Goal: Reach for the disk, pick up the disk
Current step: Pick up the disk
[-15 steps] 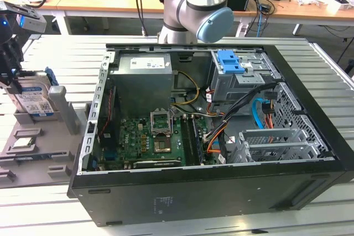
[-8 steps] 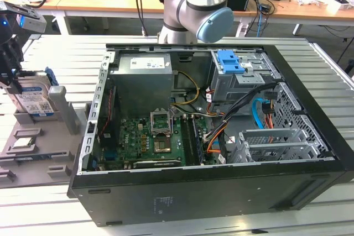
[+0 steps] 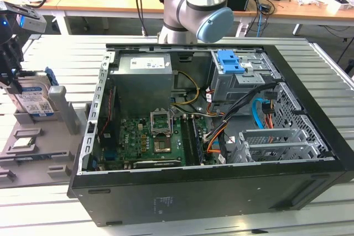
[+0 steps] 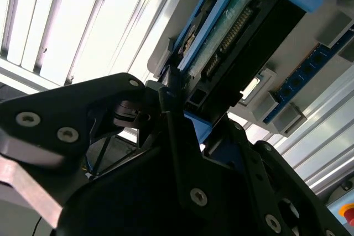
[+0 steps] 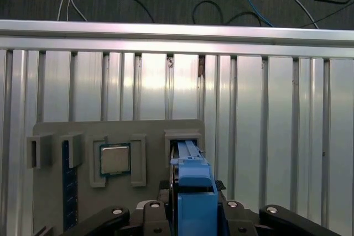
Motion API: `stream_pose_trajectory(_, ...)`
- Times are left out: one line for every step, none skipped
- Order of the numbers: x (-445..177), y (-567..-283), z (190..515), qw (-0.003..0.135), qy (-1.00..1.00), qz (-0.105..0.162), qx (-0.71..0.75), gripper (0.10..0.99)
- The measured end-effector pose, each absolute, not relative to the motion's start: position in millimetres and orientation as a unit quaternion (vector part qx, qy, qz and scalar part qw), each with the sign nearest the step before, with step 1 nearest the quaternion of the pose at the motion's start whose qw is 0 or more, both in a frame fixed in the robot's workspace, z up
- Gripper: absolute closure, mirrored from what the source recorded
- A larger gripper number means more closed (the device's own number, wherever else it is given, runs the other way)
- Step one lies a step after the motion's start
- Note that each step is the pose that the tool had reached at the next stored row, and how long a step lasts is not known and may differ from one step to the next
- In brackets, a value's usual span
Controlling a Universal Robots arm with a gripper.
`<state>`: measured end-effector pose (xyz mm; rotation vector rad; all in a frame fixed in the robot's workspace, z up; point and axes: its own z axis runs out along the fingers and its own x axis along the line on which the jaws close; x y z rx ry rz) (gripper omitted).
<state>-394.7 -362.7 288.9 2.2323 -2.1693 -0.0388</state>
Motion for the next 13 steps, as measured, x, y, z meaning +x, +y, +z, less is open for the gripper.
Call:
stream_pose_trajectory(-394.6,-362.7,289.2,0.014,-0.697,-0.012,0.717,0.722)
stream_pose_trajectory(-394.7,-362.7,291.0,0.014,-0.697,-0.013,0.717,0.722)
stream_pose_trajectory(-394.7,-362.7,292.2,0.014,-0.697,-0.012,0.717,0.722)
stream_pose_trajectory(-394.7,-362.7,293.0,0.014,-0.697,-0.013,0.717,0.722)
stream_pose_trajectory(-394.7,-362.7,294.3,0.014,-0.697,-0.013,0.717,0.722)
stream_pose_trajectory(-394.7,-362.7,295.3,0.015,-0.697,-0.013,0.717,0.722)
stream_pose_trajectory(-394.7,-362.7,296.3,0.014,-0.697,-0.012,0.717,0.722)
stream_pose_trajectory(-394.7,-362.7,297.1,0.014,-0.697,-0.012,0.717,0.722)
stream_pose_trajectory(-394.7,-362.7,297.8,0.015,-0.697,-0.013,0.717,0.722)
stream_pose_trajectory(-394.6,-362.7,299.2,0.014,-0.697,-0.013,0.717,0.722)
stream_pose_trajectory(-394.6,-362.7,299.6,0.014,-0.697,-0.012,0.717,0.722)
stream_pose_trajectory(-394.6,-362.7,300.1,0.014,-0.697,-0.012,0.717,0.722)
stream_pose_trajectory(-394.6,-362.7,301.1,0.014,-0.697,-0.013,0.717,0.722)
